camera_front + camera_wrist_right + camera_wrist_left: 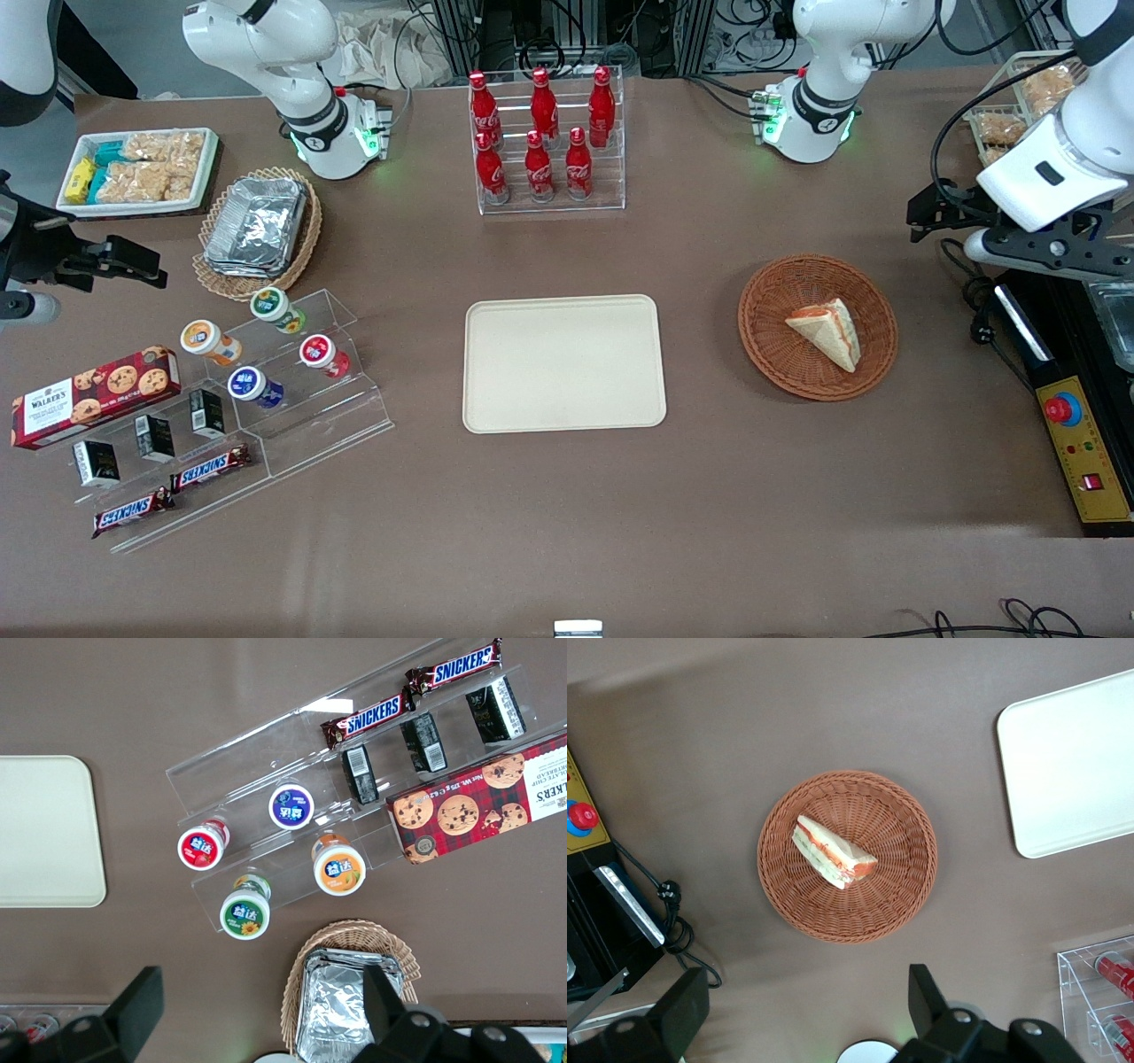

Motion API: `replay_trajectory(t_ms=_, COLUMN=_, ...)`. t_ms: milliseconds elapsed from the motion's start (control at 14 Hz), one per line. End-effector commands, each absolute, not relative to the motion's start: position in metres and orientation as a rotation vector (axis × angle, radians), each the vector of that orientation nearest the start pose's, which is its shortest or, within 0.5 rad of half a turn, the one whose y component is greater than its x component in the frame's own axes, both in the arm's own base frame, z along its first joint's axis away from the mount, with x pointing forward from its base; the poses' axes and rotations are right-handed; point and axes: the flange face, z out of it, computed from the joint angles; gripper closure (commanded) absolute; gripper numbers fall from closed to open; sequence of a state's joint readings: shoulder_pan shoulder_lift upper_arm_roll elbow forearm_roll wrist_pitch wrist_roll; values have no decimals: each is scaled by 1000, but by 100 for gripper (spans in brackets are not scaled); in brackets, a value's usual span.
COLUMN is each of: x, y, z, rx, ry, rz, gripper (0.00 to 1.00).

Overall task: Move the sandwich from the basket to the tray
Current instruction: 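Move the left gripper over the sandwich in the wicker basket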

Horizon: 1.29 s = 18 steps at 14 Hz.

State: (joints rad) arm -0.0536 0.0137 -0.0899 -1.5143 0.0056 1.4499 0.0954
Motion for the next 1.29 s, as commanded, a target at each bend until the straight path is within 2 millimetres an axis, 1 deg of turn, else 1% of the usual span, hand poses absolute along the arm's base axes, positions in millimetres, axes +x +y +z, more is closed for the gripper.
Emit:
replay_trajectory(t_ms=0, x=544, y=-79, z=637, rx=-3115, ry=362, rz=137, gripper=0)
replay_trajectory(t_ms=214, x=546, y=-80, z=627, rx=-3119, ry=349, rz=176, gripper=0)
replay_trajectory(t_ms=286, x=543, y=-82, z=613, rx=-3113, ry=295, rz=225, gripper=0)
replay_trajectory(t_ms=357, x=540, y=-91, z=601, rx=-3108, ry=244, rz=214, gripper=0)
replay_trajectory(t_ms=429, x=533, y=-94, z=593, rx=-3122, ry=133, rz=163, gripper=0)
replay_trajectory(t_ms=500, x=526, y=-93, z=581, rx=-3133, ry=-29, rz=139, gripper=0)
replay_trajectory(t_ms=571, x=520, y=-89, z=567, rx=-3142, ry=-279, rz=149, gripper=0)
replay_trajectory(t_ms=643, x=519, y=-86, z=556, rx=-3123, ry=-508, rz=162, gripper=0)
replay_trajectory(t_ms=714, x=517, y=-83, z=543, rx=-3093, ry=-647, rz=153, gripper=0)
replay_trajectory(t_ms=786, x=515, y=-82, z=526, rx=-3078, ry=-690, rz=134, gripper=0)
replay_trajectory(t_ms=857, x=511, y=-79, z=500, rx=-3063, ry=-722, rz=130, gripper=0)
replay_trajectory(t_ms=1000, x=513, y=-69, z=456, rx=-3012, ry=-965, rz=20, gripper=0)
replay_trajectory(t_ms=1071, x=510, y=-67, z=433, rx=-2996, ry=-1039, rz=-20, gripper=0)
replay_trajectory(t_ms=1143, x=506, y=-62, z=416, rx=-2982, ry=-1052, rz=-45, gripper=0)
replay_trajectory(t_ms=1214, x=503, y=-52, z=405, rx=-2970, ry=-1078, rz=-52, gripper=0)
